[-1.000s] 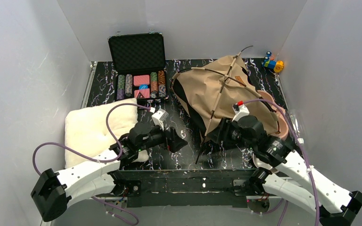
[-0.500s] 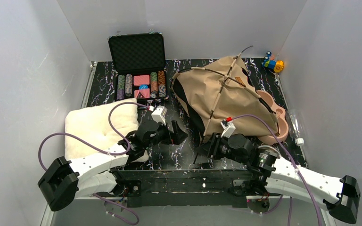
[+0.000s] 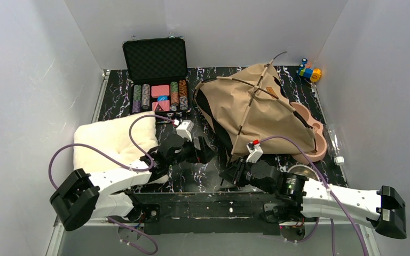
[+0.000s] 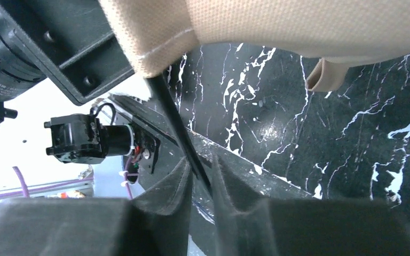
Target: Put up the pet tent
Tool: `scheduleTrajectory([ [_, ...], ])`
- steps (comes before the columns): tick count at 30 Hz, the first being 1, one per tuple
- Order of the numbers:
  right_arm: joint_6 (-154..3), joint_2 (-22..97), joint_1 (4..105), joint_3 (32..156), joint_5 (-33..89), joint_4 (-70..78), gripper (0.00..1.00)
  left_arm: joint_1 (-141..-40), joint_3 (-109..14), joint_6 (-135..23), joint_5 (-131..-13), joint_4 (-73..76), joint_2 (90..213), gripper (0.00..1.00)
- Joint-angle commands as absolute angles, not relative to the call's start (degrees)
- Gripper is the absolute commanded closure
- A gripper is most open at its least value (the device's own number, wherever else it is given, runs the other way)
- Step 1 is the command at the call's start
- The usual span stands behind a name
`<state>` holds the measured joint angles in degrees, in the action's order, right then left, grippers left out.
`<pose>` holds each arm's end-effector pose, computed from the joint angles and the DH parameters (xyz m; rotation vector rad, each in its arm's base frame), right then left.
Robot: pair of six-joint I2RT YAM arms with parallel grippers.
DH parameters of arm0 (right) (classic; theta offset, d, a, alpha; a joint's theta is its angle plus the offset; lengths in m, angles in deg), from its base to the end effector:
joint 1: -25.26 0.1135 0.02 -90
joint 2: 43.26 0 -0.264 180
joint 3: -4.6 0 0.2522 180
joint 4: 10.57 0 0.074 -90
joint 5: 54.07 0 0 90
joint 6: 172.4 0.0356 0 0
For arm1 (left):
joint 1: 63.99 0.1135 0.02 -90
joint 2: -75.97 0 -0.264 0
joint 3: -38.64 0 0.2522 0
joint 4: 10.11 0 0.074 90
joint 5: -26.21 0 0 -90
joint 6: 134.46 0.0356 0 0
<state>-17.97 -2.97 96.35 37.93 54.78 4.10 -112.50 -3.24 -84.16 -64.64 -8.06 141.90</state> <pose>0.0657 0.1562 0.2140 0.1160 2.1394 1.2047 0.1593 -0.1809 0.2035 0.1768 2.1640 -0.9540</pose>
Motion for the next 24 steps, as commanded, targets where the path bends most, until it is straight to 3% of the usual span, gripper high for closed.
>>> scheduleTrajectory([
  [1,-17.4,-3.2,96.9,39.4,59.3,4.0,0.87,-112.7,-5.6,-85.0,-67.8,-13.5,144.9,0.02],
  [2,-17.4,-3.7,96.9,40.7,60.3,6.6,0.99,-112.7,-6.0,-85.0,-68.7,-14.9,146.3,0.02],
  [15,-19.1,-12.7,96.8,41.9,64.1,13.9,0.99,-114.0,-10.8,-89.5,-77.9,-34.1,162.8,0.05],
  [21,-19.6,-13.1,96.8,42.6,64.3,14.5,0.99,-114.7,-11.2,-92.8,-78.8,-41.6,166.9,0.09],
  [24,-19.7,-13.0,96.8,42.9,64.4,14.8,0.99,-114.7,-11.5,-93.3,-78.4,-42.4,168.5,0.16],
])
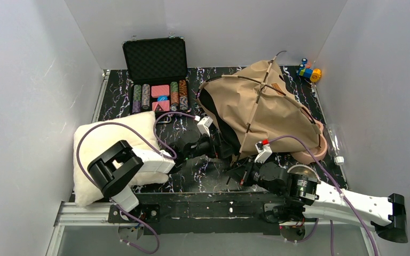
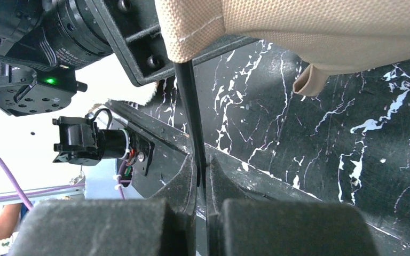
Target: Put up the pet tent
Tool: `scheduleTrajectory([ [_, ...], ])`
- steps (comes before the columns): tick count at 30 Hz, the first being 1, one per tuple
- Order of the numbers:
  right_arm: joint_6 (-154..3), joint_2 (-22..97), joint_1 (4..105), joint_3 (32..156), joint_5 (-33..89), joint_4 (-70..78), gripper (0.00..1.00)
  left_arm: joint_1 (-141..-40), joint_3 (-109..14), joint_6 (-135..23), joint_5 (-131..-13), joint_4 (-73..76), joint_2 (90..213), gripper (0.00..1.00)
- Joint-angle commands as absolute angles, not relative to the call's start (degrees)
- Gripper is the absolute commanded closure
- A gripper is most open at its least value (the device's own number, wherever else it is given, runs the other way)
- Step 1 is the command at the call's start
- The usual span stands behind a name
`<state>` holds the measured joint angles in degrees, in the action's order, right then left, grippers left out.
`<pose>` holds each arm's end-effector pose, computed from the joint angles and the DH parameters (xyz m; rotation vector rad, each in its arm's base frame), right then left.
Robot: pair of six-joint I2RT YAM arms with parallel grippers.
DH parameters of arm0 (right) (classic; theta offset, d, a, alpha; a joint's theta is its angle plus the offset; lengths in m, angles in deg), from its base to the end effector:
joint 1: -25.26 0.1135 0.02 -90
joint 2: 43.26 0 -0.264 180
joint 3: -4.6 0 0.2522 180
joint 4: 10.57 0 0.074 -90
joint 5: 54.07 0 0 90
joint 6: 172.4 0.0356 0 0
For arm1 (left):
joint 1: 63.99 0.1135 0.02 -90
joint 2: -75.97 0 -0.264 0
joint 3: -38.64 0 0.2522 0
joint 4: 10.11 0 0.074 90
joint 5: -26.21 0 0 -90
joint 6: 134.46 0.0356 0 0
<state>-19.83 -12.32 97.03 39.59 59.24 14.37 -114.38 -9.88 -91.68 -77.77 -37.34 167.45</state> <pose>0.0587 0.1331 0.2290 0.1271 2.0875 1.1486 0.1948 -0.2488 0.1761 0.2503 2.0720 -1.3519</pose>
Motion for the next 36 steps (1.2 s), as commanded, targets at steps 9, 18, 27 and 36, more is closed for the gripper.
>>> scheduleTrajectory([
  [9,-20.1,-13.1,96.8,43.2,64.6,15.1,0.99,-114.9,-13.1,-93.8,-78.5,-43.7,170.7,0.49],
  [18,-20.4,-13.2,96.8,43.6,65.5,15.7,0.99,-115.4,-14.3,-95.6,-79.7,-48.1,173.2,0.77],
  [27,-24.1,-13.2,96.8,48.7,73.6,23.0,0.99,-115.6,-8.7,-92.6,-75.7,-47.2,167.5,1.0],
  [36,-36.9,-11.0,95.2,50.5,81.3,14.3,0.99,-115.8,-5.8,-91.2,-76.2,-47.6,165.3,1.0],
])
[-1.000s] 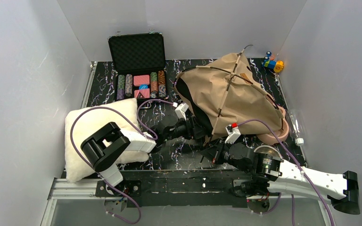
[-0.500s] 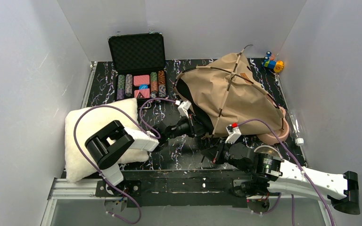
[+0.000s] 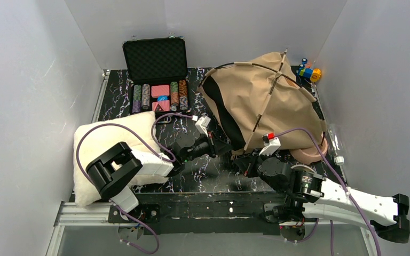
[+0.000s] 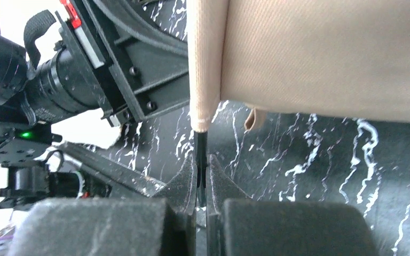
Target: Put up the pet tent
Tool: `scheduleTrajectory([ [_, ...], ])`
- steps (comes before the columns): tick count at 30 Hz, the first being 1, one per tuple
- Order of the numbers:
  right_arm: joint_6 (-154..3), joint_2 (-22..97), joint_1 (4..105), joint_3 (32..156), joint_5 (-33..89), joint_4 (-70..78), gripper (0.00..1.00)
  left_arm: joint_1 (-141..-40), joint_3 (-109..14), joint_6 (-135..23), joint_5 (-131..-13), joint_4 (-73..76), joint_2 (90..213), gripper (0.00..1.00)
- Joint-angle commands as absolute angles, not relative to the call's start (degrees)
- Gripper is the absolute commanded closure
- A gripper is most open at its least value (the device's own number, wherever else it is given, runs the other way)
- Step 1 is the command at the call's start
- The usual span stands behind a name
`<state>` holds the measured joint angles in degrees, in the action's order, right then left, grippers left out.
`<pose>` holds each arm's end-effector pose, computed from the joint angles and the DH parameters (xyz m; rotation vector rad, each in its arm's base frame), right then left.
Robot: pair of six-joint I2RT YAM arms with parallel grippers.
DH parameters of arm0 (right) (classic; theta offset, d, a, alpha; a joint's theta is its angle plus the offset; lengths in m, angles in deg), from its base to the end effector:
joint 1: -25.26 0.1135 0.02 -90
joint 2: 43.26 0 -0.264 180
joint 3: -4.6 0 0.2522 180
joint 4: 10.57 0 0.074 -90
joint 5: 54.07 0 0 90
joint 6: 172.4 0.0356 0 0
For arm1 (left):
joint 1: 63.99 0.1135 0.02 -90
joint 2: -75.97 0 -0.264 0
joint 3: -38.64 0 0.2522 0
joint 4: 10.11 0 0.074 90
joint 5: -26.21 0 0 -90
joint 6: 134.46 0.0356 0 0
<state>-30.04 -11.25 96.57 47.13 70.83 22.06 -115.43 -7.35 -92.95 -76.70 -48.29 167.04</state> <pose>0.0641 0.1258 0.2606 0.0855 1.9798 0.8628 0.1876 -0.2481 0.1858 0.2416 1.9119 -1.4407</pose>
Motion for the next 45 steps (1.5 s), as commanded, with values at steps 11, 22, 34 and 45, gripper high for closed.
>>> scheduleTrajectory([
  [11,-52.5,-10.7,93.8,45.8,86.9,-4.7,0.99,-116.4,-5.1,-93.4,-75.6,-46.4,163.2,1.0],
  [22,-58.6,-9.8,93.3,43.0,86.1,-9.6,0.99,-116.9,-7.0,-98.1,-72.8,-37.6,156.7,1.0],
  [34,-58.1,-6.6,93.3,40.8,83.7,-12.2,0.99,-116.9,-9.4,-102.4,-70.4,-33.0,151.8,1.0],
  [45,-57.9,-5.7,93.3,39.3,83.6,-14.5,0.99,-116.9,-10.8,-105.4,-69.7,-32.3,150.1,1.0],
])
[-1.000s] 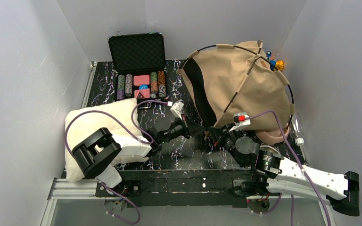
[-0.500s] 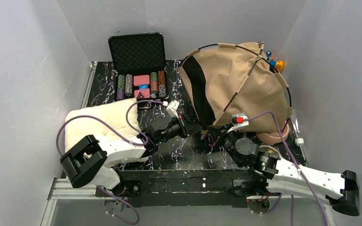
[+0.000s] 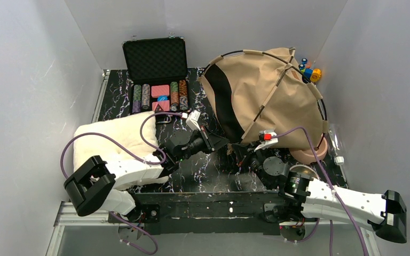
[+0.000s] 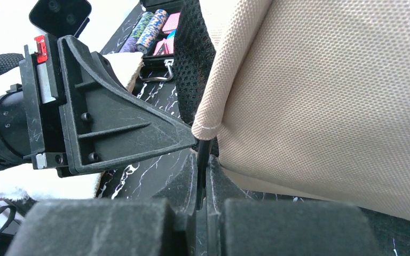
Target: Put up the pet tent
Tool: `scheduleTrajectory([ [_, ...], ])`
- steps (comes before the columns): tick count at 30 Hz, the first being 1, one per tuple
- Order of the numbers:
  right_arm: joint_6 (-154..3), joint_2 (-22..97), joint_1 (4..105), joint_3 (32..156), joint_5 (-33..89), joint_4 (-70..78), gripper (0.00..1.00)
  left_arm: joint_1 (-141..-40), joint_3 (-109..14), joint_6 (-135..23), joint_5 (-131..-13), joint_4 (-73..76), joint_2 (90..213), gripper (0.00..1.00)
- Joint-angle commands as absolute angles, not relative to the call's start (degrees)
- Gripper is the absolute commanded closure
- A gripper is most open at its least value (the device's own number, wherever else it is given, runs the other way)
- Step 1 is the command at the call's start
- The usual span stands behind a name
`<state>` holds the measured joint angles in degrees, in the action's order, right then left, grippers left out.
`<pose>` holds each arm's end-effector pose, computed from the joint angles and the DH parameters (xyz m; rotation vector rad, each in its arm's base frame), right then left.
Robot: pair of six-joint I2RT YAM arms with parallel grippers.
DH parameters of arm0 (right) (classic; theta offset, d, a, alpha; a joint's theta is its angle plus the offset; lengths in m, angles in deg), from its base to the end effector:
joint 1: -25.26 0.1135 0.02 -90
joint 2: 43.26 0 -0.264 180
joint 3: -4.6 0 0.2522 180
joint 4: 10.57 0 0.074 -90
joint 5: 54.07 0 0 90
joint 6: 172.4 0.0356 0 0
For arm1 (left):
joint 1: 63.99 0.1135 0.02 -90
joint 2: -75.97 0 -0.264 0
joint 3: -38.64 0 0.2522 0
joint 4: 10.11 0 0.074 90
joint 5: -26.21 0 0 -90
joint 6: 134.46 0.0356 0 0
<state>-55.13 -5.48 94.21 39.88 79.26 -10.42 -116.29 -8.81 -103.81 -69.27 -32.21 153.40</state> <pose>0.0814 0.1434 0.2596 -0.0020 1.6482 0.6866 0.1743 -0.2311 0.2301 -0.0390 1.9629 -1.4664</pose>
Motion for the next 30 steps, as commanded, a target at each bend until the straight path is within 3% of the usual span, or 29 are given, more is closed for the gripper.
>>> scheduleTrajectory([
  [1,-57.9,-5.8,93.3,39.3,83.7,-14.6,0.99,-116.9,-10.7,-105.5,-69.7,-32.1,150.0,1.0],
  [30,-59.8,-3.9,93.3,39.3,87.2,-18.8,0.99,-118.6,-10.0,-106.4,-67.7,-30.6,147.7,1.0],
])
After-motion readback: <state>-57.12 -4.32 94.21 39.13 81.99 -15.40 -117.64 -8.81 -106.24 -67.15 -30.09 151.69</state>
